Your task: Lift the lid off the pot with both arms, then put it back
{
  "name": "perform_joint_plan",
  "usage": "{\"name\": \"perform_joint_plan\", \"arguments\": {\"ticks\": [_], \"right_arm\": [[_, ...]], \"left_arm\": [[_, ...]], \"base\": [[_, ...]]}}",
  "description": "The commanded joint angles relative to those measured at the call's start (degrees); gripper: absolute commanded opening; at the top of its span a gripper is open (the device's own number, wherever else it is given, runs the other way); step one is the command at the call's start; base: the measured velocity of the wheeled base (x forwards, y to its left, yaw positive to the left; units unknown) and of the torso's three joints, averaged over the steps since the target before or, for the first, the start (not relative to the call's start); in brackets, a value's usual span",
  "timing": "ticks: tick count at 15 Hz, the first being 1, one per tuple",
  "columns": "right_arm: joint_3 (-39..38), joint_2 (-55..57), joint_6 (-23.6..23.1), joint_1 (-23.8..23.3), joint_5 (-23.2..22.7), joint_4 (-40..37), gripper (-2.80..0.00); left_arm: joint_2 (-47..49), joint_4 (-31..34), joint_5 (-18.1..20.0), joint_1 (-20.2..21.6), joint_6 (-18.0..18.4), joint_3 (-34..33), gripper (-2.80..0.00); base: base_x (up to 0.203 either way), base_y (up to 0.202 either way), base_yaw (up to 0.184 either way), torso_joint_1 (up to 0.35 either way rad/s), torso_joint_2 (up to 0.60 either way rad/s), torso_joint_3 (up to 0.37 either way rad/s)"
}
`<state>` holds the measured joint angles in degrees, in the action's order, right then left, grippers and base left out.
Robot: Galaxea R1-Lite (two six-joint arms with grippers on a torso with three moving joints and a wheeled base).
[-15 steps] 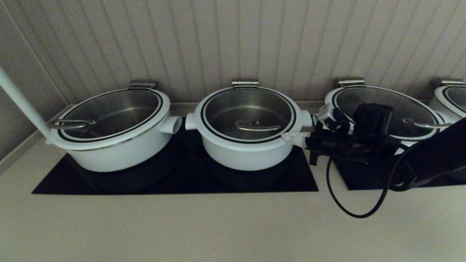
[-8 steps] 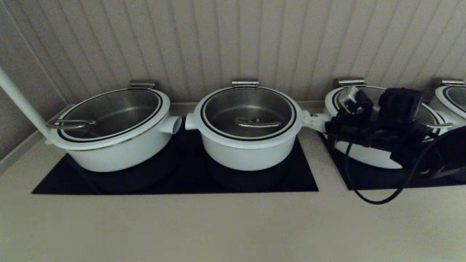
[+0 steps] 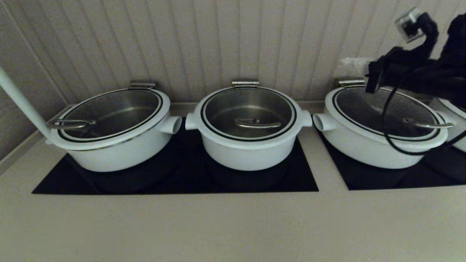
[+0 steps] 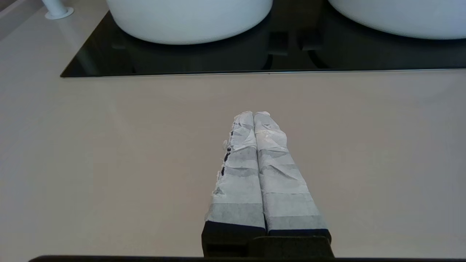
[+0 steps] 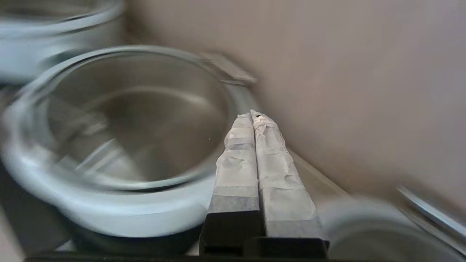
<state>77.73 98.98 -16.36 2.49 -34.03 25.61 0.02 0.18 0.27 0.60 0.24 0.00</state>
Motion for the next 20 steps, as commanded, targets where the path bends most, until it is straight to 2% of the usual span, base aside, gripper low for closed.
{"name": "perform_joint_plan", "arguments": {"ticks": [1, 3, 5, 7, 9, 12, 15, 16, 18, 20], "right_arm": [[6.60, -8.24, 3.71, -4.24, 14.21, -19.22, -2.80], [6.58, -16.23, 9.24, -8.31, 23.76, -32.90, -2.80], [-1.46, -25.85, 12.50, -10.74, 26.30, -37.48, -2.80], [-16.77, -38.81, 13.72, -11.61, 26.38, -38.07, -2.80], [-32.25, -53.30, 13.44, -11.29, 24.44, -35.87, -2.80], [-54.89, -70.47, 12.54, -9.68, 22.16, -28.26, -2.80], [-73.91, -82.55, 11.32, -8.61, 23.72, -16.80, -2.80], [-76.78, -83.05, 10.76, -8.31, 25.96, -14.52, -2.80], [-77.73, -83.57, 10.21, -7.07, 31.64, -20.22, -2.80], [-77.73, -86.14, 10.88, -3.42, 32.94, -25.59, -2.80]], "left_arm": [[-0.02, 0.00, 0.00, 0.02, 0.02, 0.00, -2.80], [0.02, 0.00, 0.00, 0.02, 0.02, 0.00, -2.80], [-0.01, 0.00, 0.00, 0.02, 0.02, 0.00, -2.80], [0.06, 0.00, 0.00, 0.02, 0.02, 0.00, -2.80], [-0.01, 0.00, 0.00, 0.02, 0.02, 0.00, -2.80], [-0.01, 0.00, 0.00, 0.02, 0.02, 0.00, -2.80], [0.06, 0.00, -0.05, 0.02, 0.02, 0.00, -2.80], [-0.02, 0.00, -0.09, 0.02, -0.07, 0.00, -2.80], [0.06, 0.00, -0.09, 0.02, -0.01, 0.00, -2.80], [0.06, 0.00, -0.09, 0.02, 0.01, 0.00, -2.80]], "base": [[0.000, 0.000, 0.000, 0.000, 0.00, 0.000], [0.000, 0.000, 0.000, 0.000, 0.00, 0.000], [0.000, 0.000, 0.000, 0.000, 0.00, 0.000], [0.000, 0.000, 0.000, 0.000, 0.00, 0.000], [0.000, 0.000, 0.000, 0.000, 0.00, 0.000], [0.000, 0.000, 0.000, 0.000, 0.00, 0.000], [0.000, 0.000, 0.000, 0.000, 0.00, 0.000], [0.000, 0.000, 0.000, 0.000, 0.00, 0.000], [0.000, 0.000, 0.000, 0.000, 0.00, 0.000], [0.000, 0.000, 0.000, 0.000, 0.00, 0.000]]}}
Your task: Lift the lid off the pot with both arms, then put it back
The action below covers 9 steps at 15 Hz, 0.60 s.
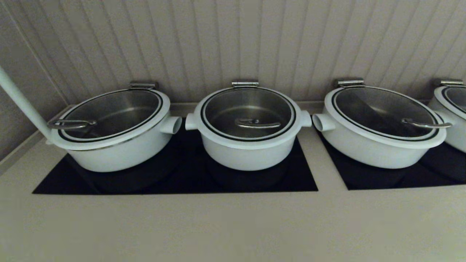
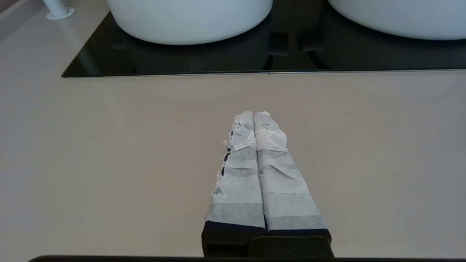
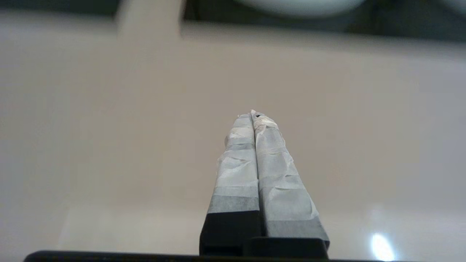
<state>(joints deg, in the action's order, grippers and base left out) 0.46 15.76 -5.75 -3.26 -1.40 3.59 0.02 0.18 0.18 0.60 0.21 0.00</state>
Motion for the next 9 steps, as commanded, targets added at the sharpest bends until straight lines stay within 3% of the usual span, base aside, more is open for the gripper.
{"name": "perform_joint_plan", "arguments": {"ticks": [1, 6, 9], "right_arm": [[-0.46, -2.97, 0.83, 4.32, 0.43, -3.71, -2.80], [-0.46, -15.35, 2.39, 3.08, 0.52, -3.64, -2.80], [-0.46, -15.76, 3.29, 2.90, 0.61, -3.59, -2.80]], "left_arm": [[0.03, -0.01, -0.01, 0.02, -0.03, 0.00, -2.80], [-0.02, -0.01, -0.18, 0.02, -0.03, 0.00, -2.80], [-0.02, -0.01, -0.18, 0.02, -0.03, 0.00, -2.80]], "base": [[0.000, 0.000, 0.000, 0.000, 0.00, 0.000], [0.000, 0.000, 0.000, 0.000, 0.00, 0.000], [0.000, 0.000, 0.000, 0.000, 0.00, 0.000]]}}
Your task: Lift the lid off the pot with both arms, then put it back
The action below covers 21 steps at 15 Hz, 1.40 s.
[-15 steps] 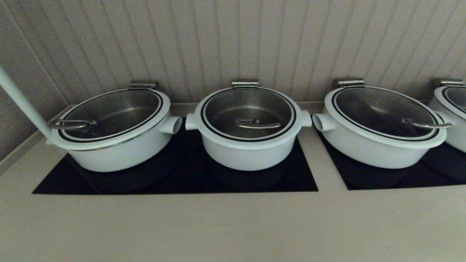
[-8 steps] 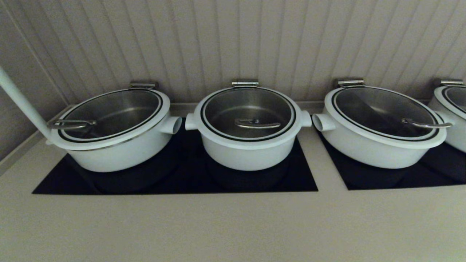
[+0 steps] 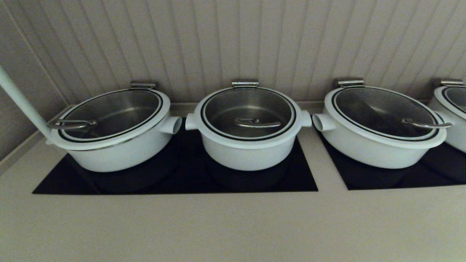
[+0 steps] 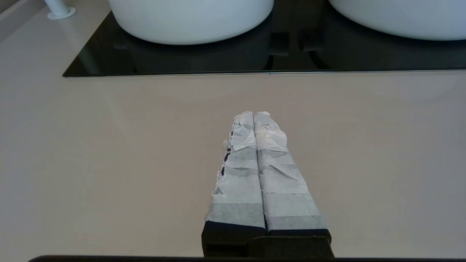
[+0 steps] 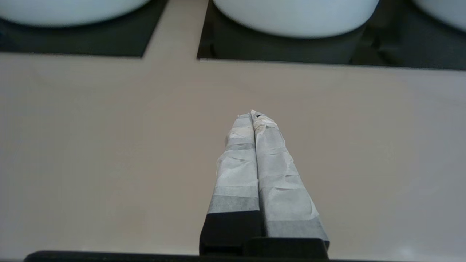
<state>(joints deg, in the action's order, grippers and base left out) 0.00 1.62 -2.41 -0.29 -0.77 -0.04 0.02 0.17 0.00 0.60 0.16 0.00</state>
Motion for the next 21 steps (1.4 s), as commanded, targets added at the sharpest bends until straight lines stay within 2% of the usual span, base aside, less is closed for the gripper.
{"name": "perform_joint_plan", "arguments": {"ticks": [1, 21], "right_arm": [[0.00, -1.62, -0.05, -0.06, -0.02, -0.03, -2.80], [0.00, -1.62, -0.66, -0.06, -0.02, -0.14, -2.80]], "left_arm": [[-0.02, 0.01, 0.00, 0.02, 0.02, 0.00, -2.80], [0.06, 0.01, 0.00, 0.02, -0.03, 0.00, -2.80]], "base": [[0.000, 0.000, 0.000, 0.000, 0.00, 0.000], [0.000, 0.000, 0.000, 0.000, 0.00, 0.000]]}}
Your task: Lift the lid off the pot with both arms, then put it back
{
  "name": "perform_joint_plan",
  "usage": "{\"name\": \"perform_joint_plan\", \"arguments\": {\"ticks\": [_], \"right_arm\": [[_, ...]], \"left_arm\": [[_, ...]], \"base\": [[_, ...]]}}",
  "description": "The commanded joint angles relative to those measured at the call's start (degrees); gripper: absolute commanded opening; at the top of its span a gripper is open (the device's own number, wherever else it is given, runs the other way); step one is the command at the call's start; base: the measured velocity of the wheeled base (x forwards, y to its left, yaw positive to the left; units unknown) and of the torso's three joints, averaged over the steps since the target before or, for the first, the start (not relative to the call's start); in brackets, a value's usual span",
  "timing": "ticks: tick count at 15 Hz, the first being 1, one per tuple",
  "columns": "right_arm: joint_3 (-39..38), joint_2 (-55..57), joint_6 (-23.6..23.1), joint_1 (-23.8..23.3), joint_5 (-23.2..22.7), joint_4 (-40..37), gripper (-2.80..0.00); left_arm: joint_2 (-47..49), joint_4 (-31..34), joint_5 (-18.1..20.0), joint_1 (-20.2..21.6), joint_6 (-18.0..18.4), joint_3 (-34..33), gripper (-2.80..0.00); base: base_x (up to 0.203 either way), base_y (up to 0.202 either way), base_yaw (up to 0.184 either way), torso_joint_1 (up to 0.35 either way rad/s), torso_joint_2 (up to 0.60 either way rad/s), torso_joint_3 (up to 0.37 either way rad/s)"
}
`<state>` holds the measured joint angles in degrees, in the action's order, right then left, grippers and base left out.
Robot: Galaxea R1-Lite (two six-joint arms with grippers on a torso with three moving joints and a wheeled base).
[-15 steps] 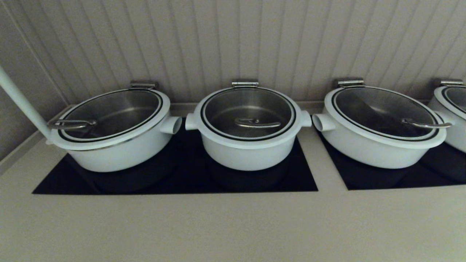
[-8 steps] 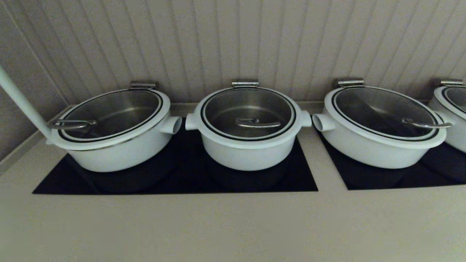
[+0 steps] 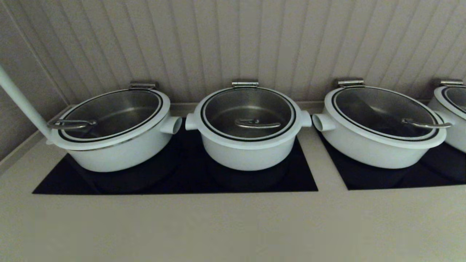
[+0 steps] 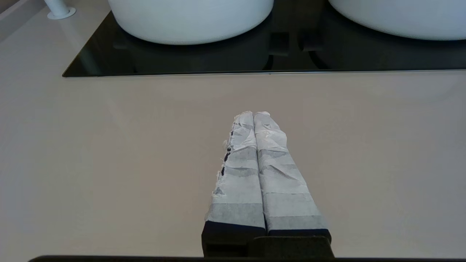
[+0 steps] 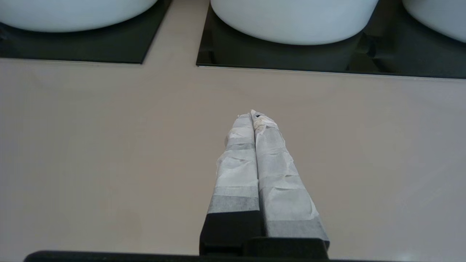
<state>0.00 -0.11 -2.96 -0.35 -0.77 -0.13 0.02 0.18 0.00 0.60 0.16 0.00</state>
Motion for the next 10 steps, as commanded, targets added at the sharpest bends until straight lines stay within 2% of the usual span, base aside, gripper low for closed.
{"name": "perform_joint_plan", "arguments": {"ticks": [1, 5, 10], "right_arm": [[0.00, 0.11, -0.28, 0.00, -0.10, -0.04, -2.80], [0.00, 0.11, -1.73, 0.00, -0.81, -0.11, -2.80], [0.00, 0.11, -0.47, 0.00, -0.73, 0.05, -2.80]], "left_arm": [[0.00, -0.01, 0.00, 0.02, 0.02, 0.00, -2.80], [-0.02, -0.01, 0.00, 0.02, -0.01, 0.00, -2.80], [0.04, -0.01, 0.00, 0.02, 0.01, 0.00, -2.80]], "base": [[0.000, 0.000, 0.000, 0.000, 0.00, 0.000], [0.000, 0.000, 0.000, 0.000, 0.00, 0.000], [0.000, 0.000, 0.000, 0.000, 0.00, 0.000]]}}
